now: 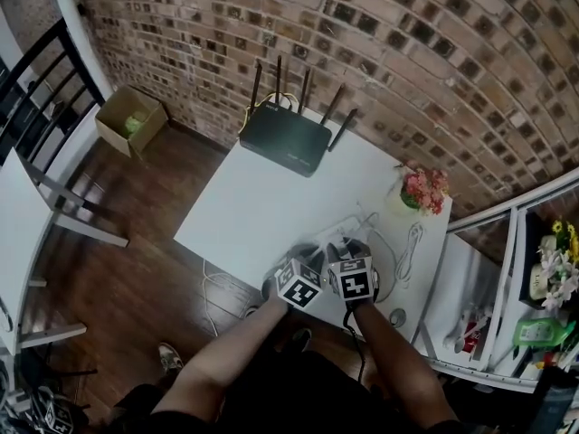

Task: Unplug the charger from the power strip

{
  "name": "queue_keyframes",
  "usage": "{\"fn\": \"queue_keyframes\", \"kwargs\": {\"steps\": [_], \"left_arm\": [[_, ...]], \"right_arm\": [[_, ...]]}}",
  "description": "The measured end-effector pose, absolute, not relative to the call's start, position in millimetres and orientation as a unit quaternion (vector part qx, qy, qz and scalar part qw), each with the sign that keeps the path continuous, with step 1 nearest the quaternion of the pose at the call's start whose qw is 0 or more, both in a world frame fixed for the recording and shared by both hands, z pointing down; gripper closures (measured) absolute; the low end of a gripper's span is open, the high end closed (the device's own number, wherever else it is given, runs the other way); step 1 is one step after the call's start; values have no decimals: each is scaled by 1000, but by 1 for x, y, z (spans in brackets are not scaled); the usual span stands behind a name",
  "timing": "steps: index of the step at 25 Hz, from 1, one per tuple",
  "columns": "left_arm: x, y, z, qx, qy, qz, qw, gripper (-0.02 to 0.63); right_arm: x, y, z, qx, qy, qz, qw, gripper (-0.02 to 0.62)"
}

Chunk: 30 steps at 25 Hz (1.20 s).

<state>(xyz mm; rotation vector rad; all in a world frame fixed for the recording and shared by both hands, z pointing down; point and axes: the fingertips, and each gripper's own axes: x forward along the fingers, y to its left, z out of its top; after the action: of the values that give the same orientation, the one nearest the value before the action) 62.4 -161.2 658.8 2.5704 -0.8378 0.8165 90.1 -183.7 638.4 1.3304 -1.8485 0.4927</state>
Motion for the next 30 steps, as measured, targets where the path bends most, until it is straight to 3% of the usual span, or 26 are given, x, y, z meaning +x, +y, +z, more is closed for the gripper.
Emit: {"fn": "queue_keyframes", "kwargs": {"steps": [8, 23, 30], "left_arm": [[63, -157, 669, 890, -287, 335, 113, 575], [64, -154, 669, 894, -277, 339, 99, 575], [63, -154, 669, 894, -276, 339, 99, 575]], "right_arm": [[94, -183, 647, 511, -743, 197, 384, 453], [95, -181, 643, 524, -754, 209, 336, 454], [89, -180, 637, 519, -758, 180, 352, 454]]}}
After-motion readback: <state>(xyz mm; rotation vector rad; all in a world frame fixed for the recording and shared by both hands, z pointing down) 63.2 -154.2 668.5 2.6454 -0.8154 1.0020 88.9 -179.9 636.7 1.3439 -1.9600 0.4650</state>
